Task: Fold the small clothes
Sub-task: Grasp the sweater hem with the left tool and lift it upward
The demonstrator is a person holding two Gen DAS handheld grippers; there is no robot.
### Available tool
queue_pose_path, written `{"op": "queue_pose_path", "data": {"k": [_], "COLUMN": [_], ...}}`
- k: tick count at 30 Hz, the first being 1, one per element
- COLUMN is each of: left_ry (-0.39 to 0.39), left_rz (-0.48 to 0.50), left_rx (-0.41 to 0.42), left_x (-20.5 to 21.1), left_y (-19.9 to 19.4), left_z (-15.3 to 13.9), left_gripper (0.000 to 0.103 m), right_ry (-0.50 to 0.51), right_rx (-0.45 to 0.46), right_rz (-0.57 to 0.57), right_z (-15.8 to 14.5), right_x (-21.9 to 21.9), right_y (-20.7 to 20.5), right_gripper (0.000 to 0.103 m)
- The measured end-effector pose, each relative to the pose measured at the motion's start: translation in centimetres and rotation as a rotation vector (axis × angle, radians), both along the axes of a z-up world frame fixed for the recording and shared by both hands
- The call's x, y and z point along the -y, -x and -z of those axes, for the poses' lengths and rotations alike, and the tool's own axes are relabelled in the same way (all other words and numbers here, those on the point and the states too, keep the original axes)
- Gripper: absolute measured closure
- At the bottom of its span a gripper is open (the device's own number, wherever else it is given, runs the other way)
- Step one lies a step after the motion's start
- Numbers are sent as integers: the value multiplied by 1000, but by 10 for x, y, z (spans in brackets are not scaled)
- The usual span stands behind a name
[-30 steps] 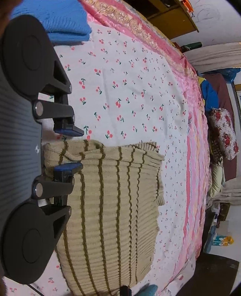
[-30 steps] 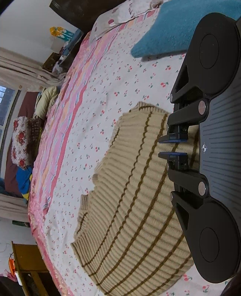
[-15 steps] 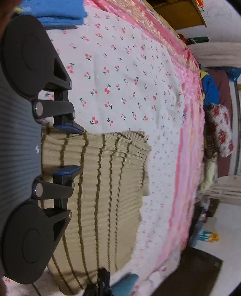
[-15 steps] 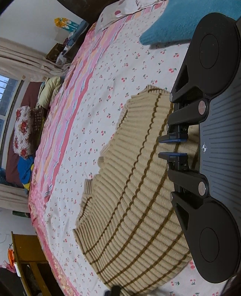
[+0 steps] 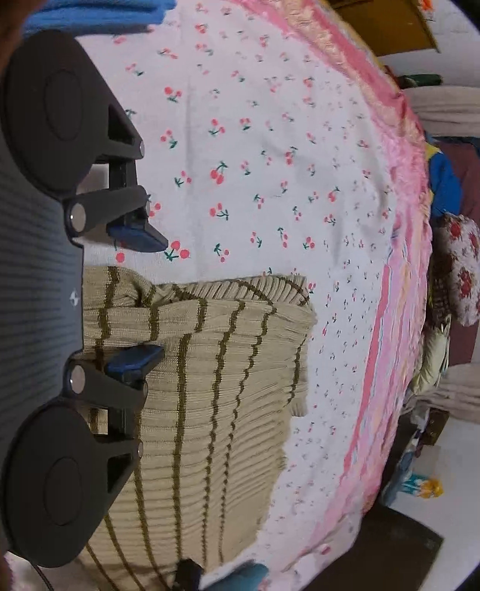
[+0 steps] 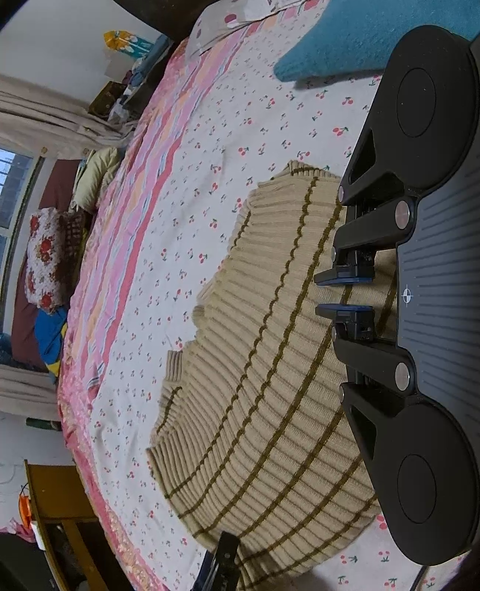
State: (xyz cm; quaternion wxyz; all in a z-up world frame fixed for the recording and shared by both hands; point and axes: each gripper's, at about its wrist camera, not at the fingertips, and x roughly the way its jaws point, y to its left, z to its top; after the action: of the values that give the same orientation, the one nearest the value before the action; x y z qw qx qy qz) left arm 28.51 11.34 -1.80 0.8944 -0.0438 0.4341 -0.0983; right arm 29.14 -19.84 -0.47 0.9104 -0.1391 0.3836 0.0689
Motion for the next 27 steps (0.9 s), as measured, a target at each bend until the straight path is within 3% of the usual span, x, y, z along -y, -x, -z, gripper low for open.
{"op": "queue_pose_path", "data": {"k": [7, 9, 11, 19, 22, 27], "left_ry": [62, 127, 141, 186, 156, 108], "left_rz": [24, 2, 3, 92, 149, 240], "left_rx": [-29, -51, -40, 48, 56, 55], "left_x": [-1, -4, -1, 27, 46, 71], "left_y": [7, 5, 7, 25, 32, 39], "left_z": [0, -1, -5, -33, -35, -37], "left_gripper": [61, 81, 85, 88, 88, 88], "right_ry": [-9, -15, -26, -90, -134, -109], "right_rx": [0, -1, -1, -4, -7, 22], "right_rz": [-4, -6, -8, -13, -20, -81], "right_z": [-1, -1, -3, -12, -19, -29], "right_x": [0, -1, 0, -1, -6, -26], "right_y": [-3, -4, -4, -11, -19, -24], "right_gripper": [91, 91, 91, 91, 91, 91]}}
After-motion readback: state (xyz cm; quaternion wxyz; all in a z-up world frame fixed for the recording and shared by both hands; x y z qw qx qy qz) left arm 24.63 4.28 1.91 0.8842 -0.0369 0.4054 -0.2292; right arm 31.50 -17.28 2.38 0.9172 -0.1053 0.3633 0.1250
